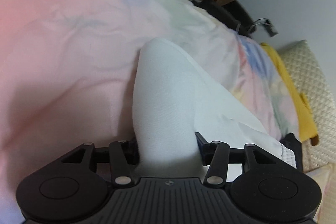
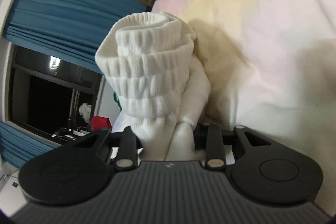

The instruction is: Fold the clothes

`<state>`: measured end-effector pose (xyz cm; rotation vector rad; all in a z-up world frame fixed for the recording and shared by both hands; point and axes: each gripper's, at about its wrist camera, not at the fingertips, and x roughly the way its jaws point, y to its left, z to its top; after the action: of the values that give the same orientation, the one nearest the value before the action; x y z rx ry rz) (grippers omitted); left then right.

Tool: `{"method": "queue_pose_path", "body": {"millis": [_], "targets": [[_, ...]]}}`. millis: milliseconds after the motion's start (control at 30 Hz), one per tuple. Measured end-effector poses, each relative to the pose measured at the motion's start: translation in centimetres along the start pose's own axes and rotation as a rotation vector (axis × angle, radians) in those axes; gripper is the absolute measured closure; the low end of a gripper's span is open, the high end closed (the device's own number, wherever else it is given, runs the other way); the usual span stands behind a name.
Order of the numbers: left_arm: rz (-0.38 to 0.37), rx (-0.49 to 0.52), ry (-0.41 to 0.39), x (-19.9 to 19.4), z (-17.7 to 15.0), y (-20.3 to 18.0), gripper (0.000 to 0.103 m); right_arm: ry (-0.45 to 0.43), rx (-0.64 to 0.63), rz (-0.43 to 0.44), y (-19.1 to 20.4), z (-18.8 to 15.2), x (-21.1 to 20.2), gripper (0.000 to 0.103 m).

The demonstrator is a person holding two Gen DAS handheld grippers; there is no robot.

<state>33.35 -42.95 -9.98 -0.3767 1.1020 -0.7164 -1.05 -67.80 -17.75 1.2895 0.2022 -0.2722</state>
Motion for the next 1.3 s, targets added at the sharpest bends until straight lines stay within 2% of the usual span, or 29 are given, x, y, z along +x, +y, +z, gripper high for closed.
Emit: {"method": "queue_pose_path", "body": {"millis": [167,267,333,400,500,600,700,767,867,967,1000,1067,1133,1300], "targets": [[-0.008,0.013,-0.017,0.5,-0.4,0.2,0.045,-0.001,0.027,-0.001,-0.9,0.1,0.2,0.067],[0.024,0.033,-0.013,-0.4,-0.2,-1.3,0.043,0.017,0.065,-0.053,-0.2,0.5,-0.6,0.061],[0.055,0.082,-0.013,-2.5,-0.5,-2.7,0.041,0.018,0.06,-0.107,0.8,0.7,-1.6,0.055],[0.084,0.129,-0.021,-4.5,-0.7,-4.0,0.034,0.016,0.037,-0.16,2.1,0.9,-2.6,0.052],[0.12,0.201,-0.052,-8.1,-1.2,-6.2,0.031,0.007,-0.016,-0.214,4.3,1.1,-4.7,0.051],[0.151,0.269,-0.103,-12.4,-2.2,-8.8,0.024,-0.01,-0.109,-0.239,7.5,1.2,-6.9,0.052],[0.158,0.337,-0.161,-16.7,-3.6,-11.7,0.021,-0.038,-0.197,-0.201,11.2,1.1,-10.2,0.052],[0.161,0.357,-0.199,-20.1,-4.9,-13.2,0.015,-0.05,-0.272,-0.196,14.1,0.9,-11.9,0.052],[0.159,0.39,-0.254,-24.8,-7.2,-15.5,0.012,-0.062,-0.414,-0.212,18.5,0.5,-14.1,0.051],[0.159,0.414,-0.297,-29.4,-9.7,-17.2,0.008,-0.066,-0.557,-0.212,22.1,-1.0,-16.4,0.046],[0.157,0.428,-0.309,-31.0,-10.7,-17.6,0.002,-0.068,-0.602,-0.214,23.2,-1.5,-17.1,0.042],[0.153,0.457,-0.339,-33.6,-12.3,-18.7,0.0,-0.085,-0.68,-0.202,24.9,-3.3,-19.1,0.035],[0.169,0.5,-0.368,-36.0,-14.3,-19.7,0.0,-0.103,-0.73,-0.177,26.2,-4.8,-20.9,0.015],[0.195,0.539,-0.411,-40.6,-19.4,-19.7,0.0,-0.12,-0.834,-0.179,28.5,-8.3,-24.0,0.015]]}}
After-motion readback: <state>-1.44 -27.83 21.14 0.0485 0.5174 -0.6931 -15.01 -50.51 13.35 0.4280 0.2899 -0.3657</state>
